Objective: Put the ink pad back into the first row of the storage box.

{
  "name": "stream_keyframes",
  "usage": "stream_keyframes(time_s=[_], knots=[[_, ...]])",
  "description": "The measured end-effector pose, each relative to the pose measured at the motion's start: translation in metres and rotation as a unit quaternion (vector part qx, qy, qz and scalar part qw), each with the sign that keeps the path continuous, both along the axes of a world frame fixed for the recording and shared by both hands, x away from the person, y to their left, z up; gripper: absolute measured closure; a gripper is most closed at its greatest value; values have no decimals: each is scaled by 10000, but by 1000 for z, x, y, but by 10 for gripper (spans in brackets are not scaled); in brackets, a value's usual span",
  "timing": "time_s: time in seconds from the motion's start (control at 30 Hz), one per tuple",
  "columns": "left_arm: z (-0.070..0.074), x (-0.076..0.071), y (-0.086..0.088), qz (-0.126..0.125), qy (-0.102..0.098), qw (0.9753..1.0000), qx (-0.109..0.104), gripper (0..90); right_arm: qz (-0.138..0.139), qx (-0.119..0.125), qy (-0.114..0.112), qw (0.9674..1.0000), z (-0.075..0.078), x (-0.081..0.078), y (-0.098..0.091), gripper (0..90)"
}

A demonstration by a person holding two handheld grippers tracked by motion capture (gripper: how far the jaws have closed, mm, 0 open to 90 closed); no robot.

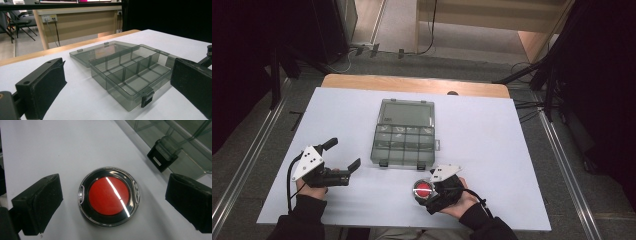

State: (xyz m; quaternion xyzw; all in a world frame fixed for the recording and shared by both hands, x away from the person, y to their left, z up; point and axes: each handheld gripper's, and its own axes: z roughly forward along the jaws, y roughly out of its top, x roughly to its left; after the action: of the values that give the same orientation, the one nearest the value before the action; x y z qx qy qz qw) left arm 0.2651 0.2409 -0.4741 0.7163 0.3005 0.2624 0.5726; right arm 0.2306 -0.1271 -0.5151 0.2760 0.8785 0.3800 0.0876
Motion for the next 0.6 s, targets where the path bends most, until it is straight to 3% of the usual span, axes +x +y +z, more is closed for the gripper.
stream_keyframes(time_s=[0.27, 0.47, 0.6], knots=[[0, 0, 0, -2, 12, 10000, 5, 0, 104, -250, 85, 9996, -4, 0, 10, 71], [0, 0, 0, -7, 13, 10000, -1, 0, 5, -323, 95, 9994, -4, 1, 10, 220], [0, 0, 0, -10, 18, 10000, -4, 0, -10, -397, 145, 9991, -5, 1, 10, 270]])
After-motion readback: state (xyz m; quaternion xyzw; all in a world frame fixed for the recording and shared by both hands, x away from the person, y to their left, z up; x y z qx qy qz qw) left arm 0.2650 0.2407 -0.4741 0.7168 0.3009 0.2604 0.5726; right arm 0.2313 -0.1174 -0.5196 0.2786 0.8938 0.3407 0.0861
